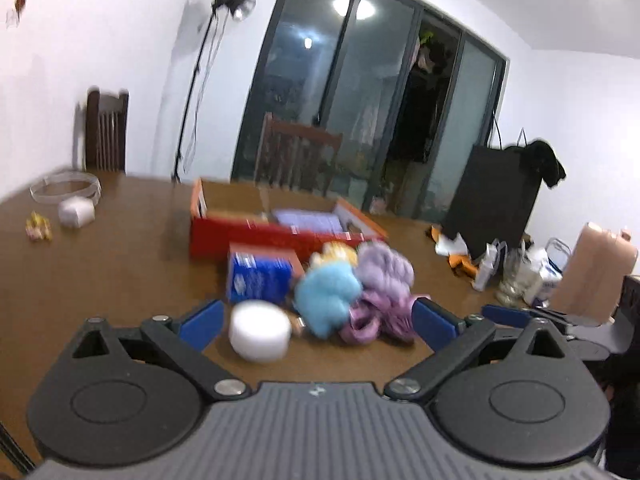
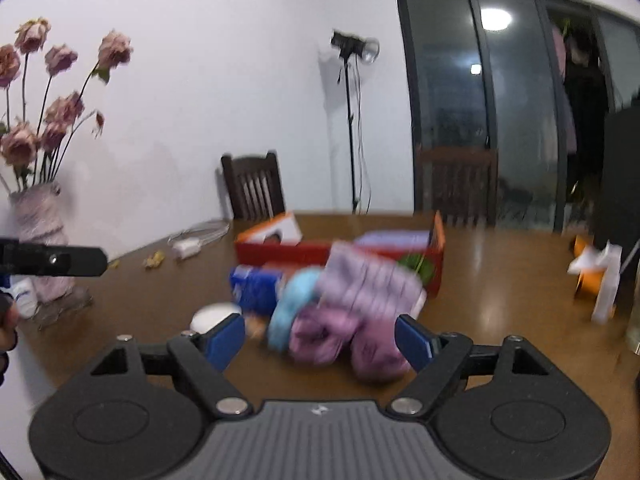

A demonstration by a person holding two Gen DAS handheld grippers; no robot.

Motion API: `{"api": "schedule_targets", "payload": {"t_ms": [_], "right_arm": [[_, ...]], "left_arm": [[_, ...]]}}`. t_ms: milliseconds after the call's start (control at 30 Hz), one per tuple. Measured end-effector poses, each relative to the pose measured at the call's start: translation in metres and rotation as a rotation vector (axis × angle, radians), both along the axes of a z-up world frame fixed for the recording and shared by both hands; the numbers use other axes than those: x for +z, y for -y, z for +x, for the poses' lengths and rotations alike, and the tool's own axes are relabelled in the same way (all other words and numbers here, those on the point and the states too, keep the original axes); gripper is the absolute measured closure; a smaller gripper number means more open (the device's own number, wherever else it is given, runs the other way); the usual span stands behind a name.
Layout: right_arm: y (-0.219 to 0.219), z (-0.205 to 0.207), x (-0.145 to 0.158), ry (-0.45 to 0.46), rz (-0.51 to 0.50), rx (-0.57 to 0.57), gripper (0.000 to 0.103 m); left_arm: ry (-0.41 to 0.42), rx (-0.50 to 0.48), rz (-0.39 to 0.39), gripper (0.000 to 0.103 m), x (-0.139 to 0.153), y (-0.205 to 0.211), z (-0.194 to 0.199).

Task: Organize soft objects
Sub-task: 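Move both grippers back to the pink satin scrunchie, then close both grippers on the pink satin scrunchie and lift it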

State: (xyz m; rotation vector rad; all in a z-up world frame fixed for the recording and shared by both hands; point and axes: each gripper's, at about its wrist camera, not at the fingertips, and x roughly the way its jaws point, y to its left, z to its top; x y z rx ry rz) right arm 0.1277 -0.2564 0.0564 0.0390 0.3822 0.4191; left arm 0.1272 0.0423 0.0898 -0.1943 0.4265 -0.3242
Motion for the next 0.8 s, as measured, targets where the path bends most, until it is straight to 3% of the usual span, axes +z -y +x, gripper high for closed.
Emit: {"api": "schedule_targets", "payload": {"t_ms": [133,233,300,400,467,600,667,800], "right_arm": [[0.000,0.001,-0.009,-0.018,0.006,-0.010,0.021],[0.009,0.014,-0.012,-0.028,0.067,-0.054,0.022],[0.012,0.028,-0.016,-0.056,0.095,-0.066,0.022],[0.017,0.046,-0.027,-0.096,0.096,-0.089,0.029],[0.020,0.062,-0.033,-0.124,0.102,-0.098,0.035],[0.025,0.095,-0.045,-0.180,0.129,-0.097,0.051],[0.026,0.109,-0.051,-0.204,0.136,-0.082,0.075],[0.033,0.112,-0.050,-0.275,0.146,0.060,0.087]], "left_arm": [[-0.001,0.030,0.091,0.001,-0.008,0.019,0.014],[0.002,-0.003,0.113,0.002,-0.014,0.034,0.031],[-0.007,-0.036,0.126,0.009,-0.018,0.046,0.043],[-0.059,-0.091,0.174,0.027,-0.034,0.070,0.063],[-0.111,-0.117,0.179,0.034,-0.046,0.081,0.078],[-0.168,-0.127,0.157,0.035,-0.062,0.090,0.102],[-0.181,-0.123,0.149,0.035,-0.065,0.091,0.110],[-0.202,-0.142,0.126,0.035,-0.065,0.083,0.115]]}}
